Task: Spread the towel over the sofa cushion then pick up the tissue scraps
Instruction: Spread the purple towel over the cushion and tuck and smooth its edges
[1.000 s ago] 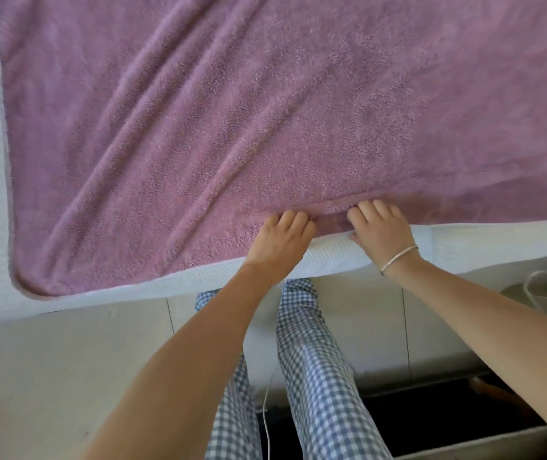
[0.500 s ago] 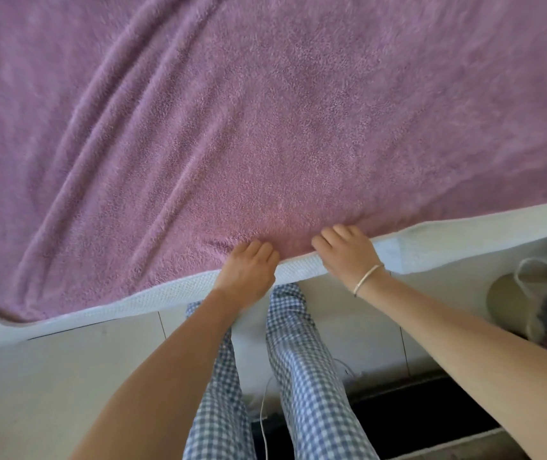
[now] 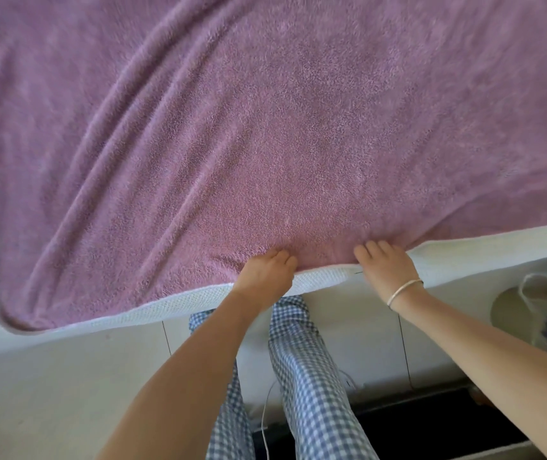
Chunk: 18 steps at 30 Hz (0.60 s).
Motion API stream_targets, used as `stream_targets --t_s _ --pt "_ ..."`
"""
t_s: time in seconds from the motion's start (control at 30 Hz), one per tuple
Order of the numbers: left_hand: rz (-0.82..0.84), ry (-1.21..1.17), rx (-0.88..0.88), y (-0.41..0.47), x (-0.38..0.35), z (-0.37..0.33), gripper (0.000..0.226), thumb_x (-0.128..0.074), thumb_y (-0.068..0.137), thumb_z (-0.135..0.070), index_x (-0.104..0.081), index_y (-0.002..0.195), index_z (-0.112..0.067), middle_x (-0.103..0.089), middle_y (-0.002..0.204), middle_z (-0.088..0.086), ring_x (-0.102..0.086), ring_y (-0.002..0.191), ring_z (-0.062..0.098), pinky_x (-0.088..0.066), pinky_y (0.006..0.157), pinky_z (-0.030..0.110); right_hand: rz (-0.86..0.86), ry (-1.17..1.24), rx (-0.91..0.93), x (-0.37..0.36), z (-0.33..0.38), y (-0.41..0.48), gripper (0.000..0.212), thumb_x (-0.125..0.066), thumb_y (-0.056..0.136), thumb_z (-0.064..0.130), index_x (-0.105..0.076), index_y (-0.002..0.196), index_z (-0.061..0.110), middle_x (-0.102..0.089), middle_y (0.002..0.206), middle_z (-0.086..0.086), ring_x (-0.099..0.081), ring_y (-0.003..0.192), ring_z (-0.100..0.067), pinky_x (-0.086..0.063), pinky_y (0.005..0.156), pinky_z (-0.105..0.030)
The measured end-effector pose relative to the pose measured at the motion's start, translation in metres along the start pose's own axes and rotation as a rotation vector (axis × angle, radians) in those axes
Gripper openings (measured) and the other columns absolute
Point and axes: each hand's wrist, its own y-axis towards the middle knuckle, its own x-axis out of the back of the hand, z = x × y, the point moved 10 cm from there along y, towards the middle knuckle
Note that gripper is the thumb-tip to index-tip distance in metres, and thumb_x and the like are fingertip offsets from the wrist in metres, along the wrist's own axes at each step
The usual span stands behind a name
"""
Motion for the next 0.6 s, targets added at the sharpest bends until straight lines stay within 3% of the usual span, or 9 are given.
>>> stream_targets --t_s 0.03,0.07,0.17,0.23,0.4,0.5,0.6 --pt "0.024 -0.003 0.021 -0.002 -0.004 0.006 0.019 -0.049 0.092 -0.018 -0.060 0.103 -0.006 -0.064 0.102 0.007 -0.061 0.095 0.023 -0.051 0.069 0.032 0.040 0.020 -0.008 -0.002 0.001 -0.001 0.023 -0.060 0.045 0.008 -0.057 0.067 0.008 -0.059 0.048 -0.005 -0.058 0.042 -0.023 -0.044 0.041 -0.021" --pt "-0.013 -0.057 0.014 -0.006 0.001 0.008 0.025 -0.041 0.095 -0.019 -0.061 0.101 -0.006 -0.064 0.100 0.009 -0.062 0.093 0.025 -0.051 0.068 0.033 0.071 0.047 -0.016 -0.002 0.006 -0.002 0.026 -0.064 0.037 0.008 -0.062 0.063 0.008 -0.060 0.049 -0.005 -0.059 0.044 -0.023 -0.045 0.042 -0.022" --pt "-0.205 -0.150 0.045 -0.018 0.028 0.027 0.029 -0.040 0.079 -0.021 -0.061 0.061 -0.012 -0.059 0.056 0.000 -0.059 0.046 0.018 -0.039 0.034 0.018 0.004 0.128 0.021 0.025 0.031 0.016 0.025 -0.062 0.037 0.007 -0.058 0.062 0.011 -0.058 0.053 -0.003 -0.057 0.047 -0.023 -0.043 0.042 -0.023" --pt "-0.340 -0.131 0.072 -0.027 0.046 0.046 0.027 -0.040 0.074 -0.022 -0.058 0.056 -0.014 -0.055 0.051 -0.002 -0.054 0.039 0.016 -0.034 0.029 0.016 -0.038 0.160 0.042 0.043 0.053 0.041 0.029 -0.063 0.042 0.009 -0.052 0.068 0.014 -0.058 0.056 -0.001 -0.057 0.050 -0.022 -0.043 0.044 -0.023" --pt "-0.438 -0.109 0.261 -0.057 0.074 0.129 0.018 -0.045 0.071 -0.018 -0.058 0.060 -0.011 -0.058 0.060 0.003 -0.060 0.051 0.022 -0.036 0.032 0.019 -0.075 0.243 0.049 0.081 0.112 0.121 0.034 -0.078 0.042 0.012 -0.064 0.073 0.012 -0.065 0.069 -0.005 -0.063 0.059 -0.025 -0.051 0.049 -0.026" --pt "-0.462 -0.267 0.415 -0.085 0.075 0.191 0.009 -0.056 0.077 -0.012 -0.059 0.075 -0.004 -0.061 0.077 0.013 -0.064 0.065 0.031 -0.037 0.036 0.028 -0.121 0.297 0.052 0.104 0.152 0.171 0.021 -0.053 0.058 0.015 -0.064 0.075 0.010 -0.065 0.073 -0.007 -0.064 0.062 -0.028 -0.054 0.049 -0.028" --pt "-0.495 -0.517 0.784 -0.125 0.064 0.270 0.018 -0.046 0.092 -0.014 -0.056 0.102 -0.002 -0.056 0.110 0.016 -0.060 0.088 0.038 -0.037 0.056 0.040 -0.141 0.350 0.083 0.123 0.201 0.224 0.033 -0.034 0.061 0.015 -0.064 0.072 0.008 -0.066 0.070 -0.008 -0.064 0.060 -0.029 -0.053 0.046 -0.028"
